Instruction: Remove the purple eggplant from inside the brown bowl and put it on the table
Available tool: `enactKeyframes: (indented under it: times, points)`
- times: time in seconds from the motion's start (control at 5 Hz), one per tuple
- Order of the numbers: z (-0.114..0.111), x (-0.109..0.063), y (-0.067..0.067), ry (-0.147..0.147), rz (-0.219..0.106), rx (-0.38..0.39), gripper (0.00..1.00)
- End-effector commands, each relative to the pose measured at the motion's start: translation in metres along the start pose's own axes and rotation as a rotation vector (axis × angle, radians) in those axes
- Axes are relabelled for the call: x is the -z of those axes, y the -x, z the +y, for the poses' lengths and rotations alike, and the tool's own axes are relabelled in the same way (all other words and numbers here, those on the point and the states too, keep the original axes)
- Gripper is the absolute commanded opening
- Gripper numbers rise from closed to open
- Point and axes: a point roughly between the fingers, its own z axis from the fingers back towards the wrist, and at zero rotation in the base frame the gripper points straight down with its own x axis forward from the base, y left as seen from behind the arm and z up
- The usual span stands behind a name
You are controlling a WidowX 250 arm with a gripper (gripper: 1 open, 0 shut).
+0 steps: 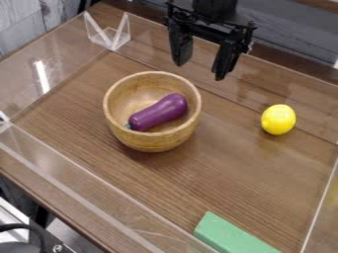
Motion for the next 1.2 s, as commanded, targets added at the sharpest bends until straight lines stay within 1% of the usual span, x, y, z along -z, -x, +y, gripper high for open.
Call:
enactKeyframes:
  times: [0.0, 0.2, 0.4, 0.6, 1.0]
  points:
    - [0.005, 0.008, 0.003, -0.003, 0.019, -0.002, 1.0]
    - [0.014, 0.021, 0.013, -0.01, 0.035, 0.0, 1.0]
    - [0.021, 0.031, 0.021, -0.011, 0.033, -0.001, 1.0]
    - [0.029, 0.036, 0.022, -0.012, 0.016, 0.002, 1.0]
    - [0.039, 0.048, 0.019, -0.015, 0.005, 0.001, 1.0]
